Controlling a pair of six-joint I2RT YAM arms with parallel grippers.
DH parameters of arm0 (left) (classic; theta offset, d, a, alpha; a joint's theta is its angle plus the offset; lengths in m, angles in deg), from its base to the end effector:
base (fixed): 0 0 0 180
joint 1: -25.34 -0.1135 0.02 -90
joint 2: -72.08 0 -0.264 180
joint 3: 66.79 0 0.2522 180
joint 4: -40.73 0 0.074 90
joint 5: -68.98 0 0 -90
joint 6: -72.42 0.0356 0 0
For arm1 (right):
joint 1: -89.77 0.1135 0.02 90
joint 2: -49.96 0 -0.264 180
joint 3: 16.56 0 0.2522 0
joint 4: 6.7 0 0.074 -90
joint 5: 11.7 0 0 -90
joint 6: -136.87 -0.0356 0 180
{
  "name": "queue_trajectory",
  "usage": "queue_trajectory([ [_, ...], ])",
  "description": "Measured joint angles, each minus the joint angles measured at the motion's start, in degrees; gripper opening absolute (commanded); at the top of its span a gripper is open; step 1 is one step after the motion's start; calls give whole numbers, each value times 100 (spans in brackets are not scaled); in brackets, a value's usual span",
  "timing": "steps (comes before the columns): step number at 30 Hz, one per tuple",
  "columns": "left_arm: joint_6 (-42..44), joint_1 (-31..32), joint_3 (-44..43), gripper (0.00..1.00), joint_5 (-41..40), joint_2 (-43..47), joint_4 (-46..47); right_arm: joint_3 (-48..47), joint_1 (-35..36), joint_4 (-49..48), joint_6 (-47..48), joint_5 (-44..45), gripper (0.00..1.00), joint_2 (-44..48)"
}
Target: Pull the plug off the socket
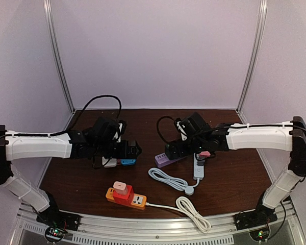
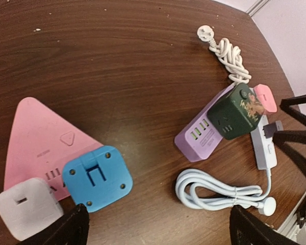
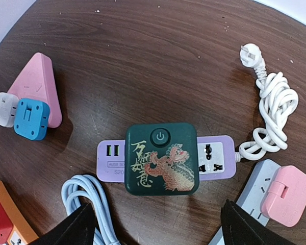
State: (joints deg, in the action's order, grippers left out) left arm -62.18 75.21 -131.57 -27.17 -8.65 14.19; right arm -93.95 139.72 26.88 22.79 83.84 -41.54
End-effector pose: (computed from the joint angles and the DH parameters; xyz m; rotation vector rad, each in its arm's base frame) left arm 0.1967 -0.2274 0.2309 0.0540 2.4151 -0.6922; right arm 0.2247 0.2620 0.2350 -0.5046 2.4024 0.4770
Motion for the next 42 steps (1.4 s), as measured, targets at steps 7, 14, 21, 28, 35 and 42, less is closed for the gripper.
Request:
queue_trajectory([
  [7, -490, 111, -782, 71, 389, -1084, 608, -136, 0, 24, 98, -13, 77, -341],
  [14, -1001, 114, -1375, 25, 743, -1974, 964, -264, 0, -4, 190, -17, 76, -634],
  [21, -1486, 114, -1552, 12, 979, -2562, 1316, -299, 0, -22, 310, -17, 75, -857],
  [28, -1757, 114, -1862, 7, 1178, -3010, 1513, -444, 0, -22, 439, -7, 75, -966],
  [35, -1991, 114, -1897, 5, 1351, -3209, 1657, -481, 0, -109, 608, 55, 73, -1027],
  [42, -2065, 114, -1895, 5, 1495, -3390, 1792, -544, -11, -125, 638, 87, 64, -1147],
])
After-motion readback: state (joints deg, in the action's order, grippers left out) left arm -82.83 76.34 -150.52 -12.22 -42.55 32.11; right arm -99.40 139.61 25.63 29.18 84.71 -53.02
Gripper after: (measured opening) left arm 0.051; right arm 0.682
